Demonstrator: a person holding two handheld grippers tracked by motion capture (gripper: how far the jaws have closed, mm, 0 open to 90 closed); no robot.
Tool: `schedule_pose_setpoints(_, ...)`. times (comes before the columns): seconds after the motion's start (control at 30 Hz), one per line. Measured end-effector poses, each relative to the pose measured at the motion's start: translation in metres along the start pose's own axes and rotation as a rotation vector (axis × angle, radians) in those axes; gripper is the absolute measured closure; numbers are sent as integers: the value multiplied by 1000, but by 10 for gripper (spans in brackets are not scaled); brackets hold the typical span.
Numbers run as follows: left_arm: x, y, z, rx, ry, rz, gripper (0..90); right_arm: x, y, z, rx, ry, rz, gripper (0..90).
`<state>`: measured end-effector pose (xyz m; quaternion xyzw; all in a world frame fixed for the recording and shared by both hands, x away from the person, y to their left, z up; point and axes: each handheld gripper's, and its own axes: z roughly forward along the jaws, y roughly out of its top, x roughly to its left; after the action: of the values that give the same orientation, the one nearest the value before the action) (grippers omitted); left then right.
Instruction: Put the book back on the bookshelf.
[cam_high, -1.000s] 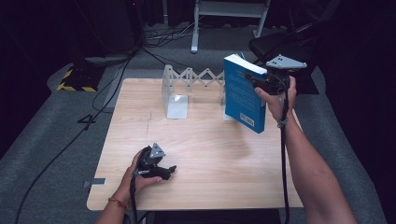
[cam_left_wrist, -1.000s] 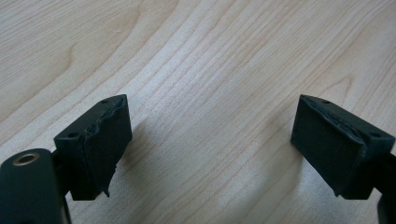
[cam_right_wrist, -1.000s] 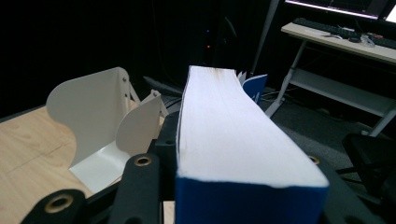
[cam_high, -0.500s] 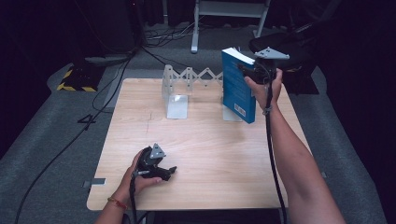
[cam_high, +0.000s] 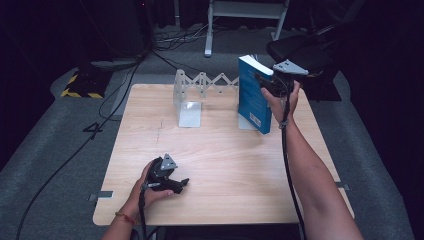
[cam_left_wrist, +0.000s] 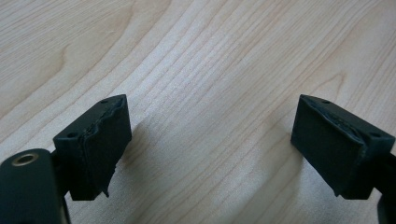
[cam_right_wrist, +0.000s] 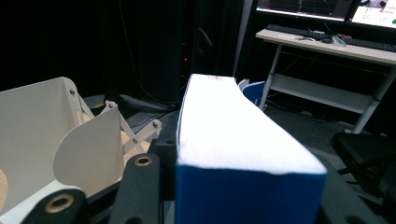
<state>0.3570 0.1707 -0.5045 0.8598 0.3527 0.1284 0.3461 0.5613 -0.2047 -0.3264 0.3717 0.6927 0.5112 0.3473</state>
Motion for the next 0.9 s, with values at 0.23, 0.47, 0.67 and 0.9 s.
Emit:
schedule_pose_setpoints(0.23,0,-1,0,-2,6,4,127,-3,-9,-14,11,14,-6,604)
schedule_pose_setpoints(0.47,0,-1,0,-2,6,3,128,-14,-17,-27,66,55,31,594)
schedule_pose_setpoints(0.67,0,0,0,-2,7,5,126,-18,-17,-29,109,73,31,566)
schedule_pose_setpoints(0.9,0,0,0,-2,7,6,126,-16,-11,-30,150,79,-7,570)
